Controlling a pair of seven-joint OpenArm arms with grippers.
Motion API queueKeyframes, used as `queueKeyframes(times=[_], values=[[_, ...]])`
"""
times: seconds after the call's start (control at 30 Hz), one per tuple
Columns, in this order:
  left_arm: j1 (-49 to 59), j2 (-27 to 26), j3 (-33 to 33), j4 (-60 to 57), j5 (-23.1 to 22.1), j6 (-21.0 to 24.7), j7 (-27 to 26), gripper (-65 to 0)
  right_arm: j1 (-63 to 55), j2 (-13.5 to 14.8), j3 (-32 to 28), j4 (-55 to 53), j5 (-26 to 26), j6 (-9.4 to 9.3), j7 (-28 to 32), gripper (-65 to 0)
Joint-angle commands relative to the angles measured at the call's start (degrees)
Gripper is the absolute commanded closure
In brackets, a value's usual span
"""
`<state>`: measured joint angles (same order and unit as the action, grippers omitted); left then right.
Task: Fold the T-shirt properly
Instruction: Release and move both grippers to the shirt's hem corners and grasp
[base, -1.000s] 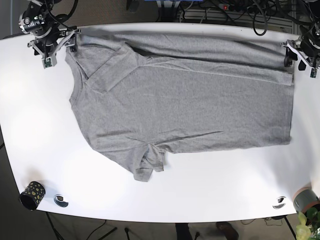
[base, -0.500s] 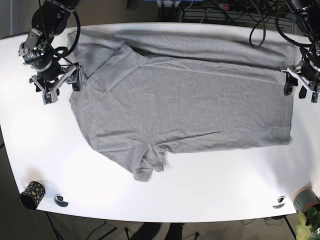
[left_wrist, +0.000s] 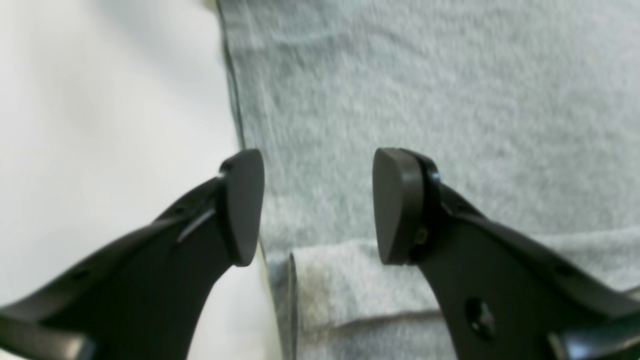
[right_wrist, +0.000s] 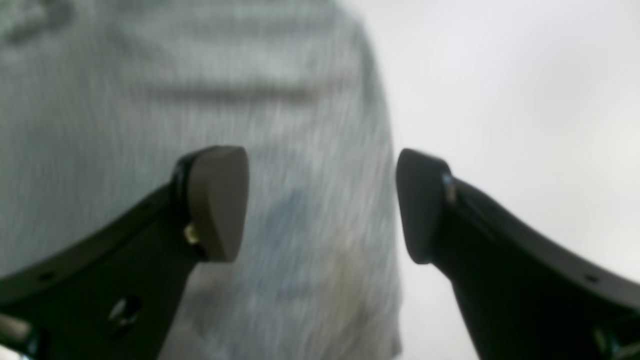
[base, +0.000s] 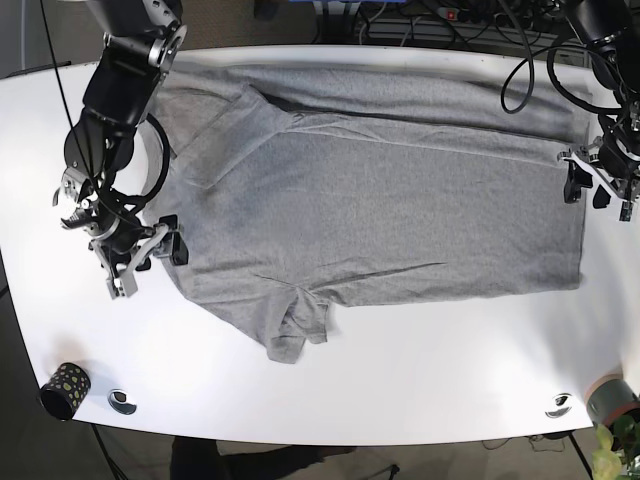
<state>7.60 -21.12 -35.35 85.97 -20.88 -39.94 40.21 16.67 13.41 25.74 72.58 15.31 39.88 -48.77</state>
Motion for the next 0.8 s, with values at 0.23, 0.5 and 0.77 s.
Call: queueKeyframes(times=[0.23,0.5,0.77], values=[[-0.5,-1.1,-0.4,0.9,-1.0,-0.1,-1.2,-32.5,14.1,6.5,-9.7,-25.4,0.6,0.12,16.0,-44.4],[-0.5,-1.0,-0.5,0.9,-1.0,-0.1,-1.2,-32.5,19.2,9.3,-18.8,-41.4,0.6,0.12,30.9,-44.4],[-0.5,-1.0,-0.3,0.8,-1.0,-0.1,-1.2,-32.5,17.8,9.4,-24.9,-44.5,0.8,0.12,36.0,-44.4]])
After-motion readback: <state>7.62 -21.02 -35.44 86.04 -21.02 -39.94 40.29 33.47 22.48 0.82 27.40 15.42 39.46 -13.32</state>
